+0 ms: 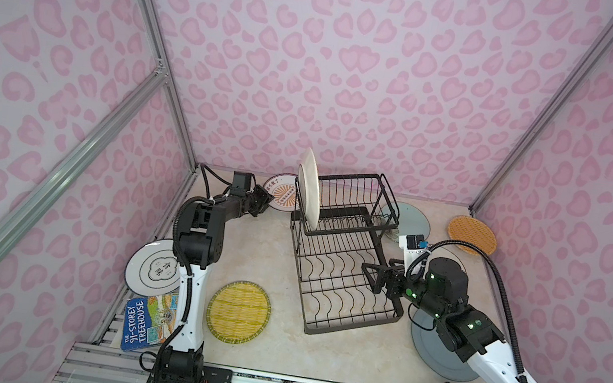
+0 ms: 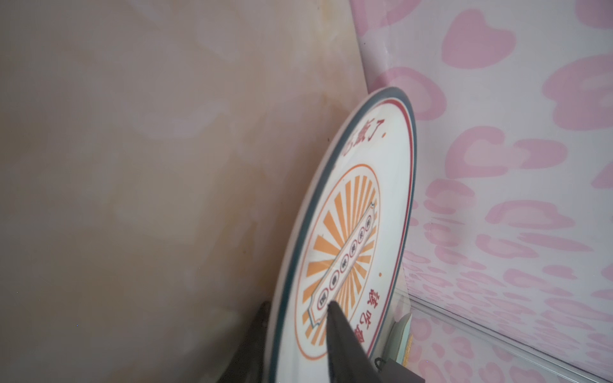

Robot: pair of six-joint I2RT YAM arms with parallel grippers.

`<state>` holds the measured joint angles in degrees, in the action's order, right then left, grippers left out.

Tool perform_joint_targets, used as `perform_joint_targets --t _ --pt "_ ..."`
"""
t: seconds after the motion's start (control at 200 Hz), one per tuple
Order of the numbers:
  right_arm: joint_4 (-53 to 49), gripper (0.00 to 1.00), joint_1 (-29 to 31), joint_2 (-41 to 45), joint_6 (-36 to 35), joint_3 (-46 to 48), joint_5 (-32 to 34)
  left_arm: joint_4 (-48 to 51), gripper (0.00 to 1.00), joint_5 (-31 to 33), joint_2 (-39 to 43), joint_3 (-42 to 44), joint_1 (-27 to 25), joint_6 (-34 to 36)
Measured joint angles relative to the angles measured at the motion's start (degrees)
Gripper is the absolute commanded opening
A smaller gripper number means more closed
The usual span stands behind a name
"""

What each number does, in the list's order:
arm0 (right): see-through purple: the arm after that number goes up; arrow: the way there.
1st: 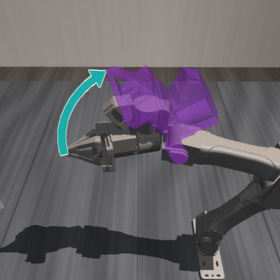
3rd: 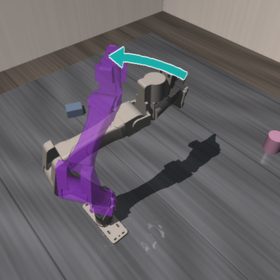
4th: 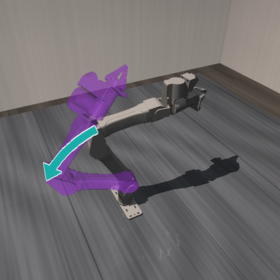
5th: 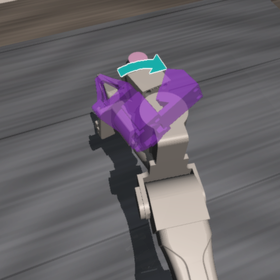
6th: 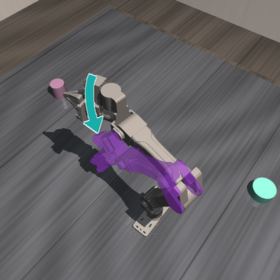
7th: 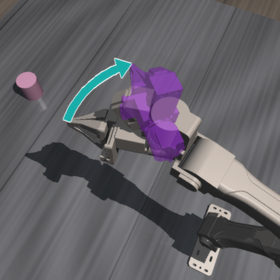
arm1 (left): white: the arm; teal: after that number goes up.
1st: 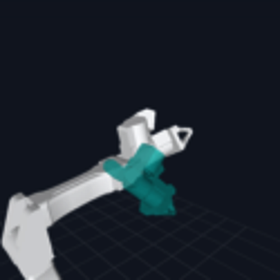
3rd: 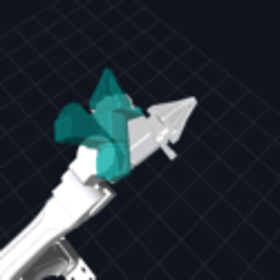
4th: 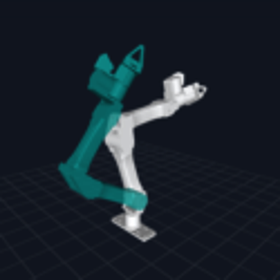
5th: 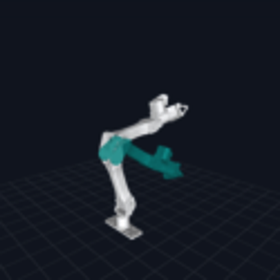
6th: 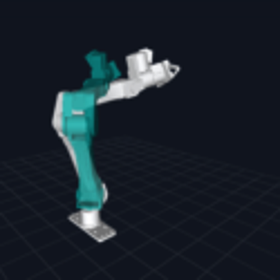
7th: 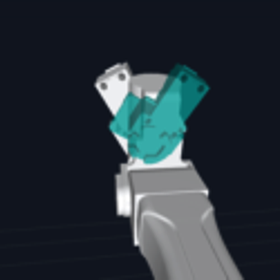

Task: Load the plates into the dish rack
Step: 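Grasp the orange sunburst plate rim with the left gripper and tilt it upright, then lift the sunburst plate toward the robot while the right gripper reaches to grasp its rim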

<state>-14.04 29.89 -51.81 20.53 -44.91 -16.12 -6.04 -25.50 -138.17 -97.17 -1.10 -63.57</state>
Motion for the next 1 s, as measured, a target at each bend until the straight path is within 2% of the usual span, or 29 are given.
perform_joint_targets --t 0.03,0.225,0.43,0.565,0.75,1.0 --pt "-0.2 0.98 0.0 0.1 0.0 -0.1 0.0 -0.7 0.04 0.0 -0.2 0.2 0.0 -0.5" --pt "-2.0 0.98 0.1 2.0 0.0 -0.3 0.0 -7.3 0.04 -0.9 1.4 5.6 0.2 -2.5" --pt "-2.3 0.98 0.3 4.3 0.0 -0.2 0.1 -5.7 0.04 2.0 12.3 17.9 1.8 -2.8" --pt "-2.3 0.98 0.5 5.3 -0.1 -0.2 0.1 -3.4 0.04 4.7 24.1 28.0 3.4 -2.3" --pt "-3.1 0.98 1.2 8.0 -0.9 -0.2 0.6 -0.7 0.04 6.6 41.7 37.4 4.6 -0.8" --pt "-2.6 0.98 3.0 12.2 -5.6 1.9 1.5 16.5 0.04 10.4 63.5 43.9 5.0 3.9"
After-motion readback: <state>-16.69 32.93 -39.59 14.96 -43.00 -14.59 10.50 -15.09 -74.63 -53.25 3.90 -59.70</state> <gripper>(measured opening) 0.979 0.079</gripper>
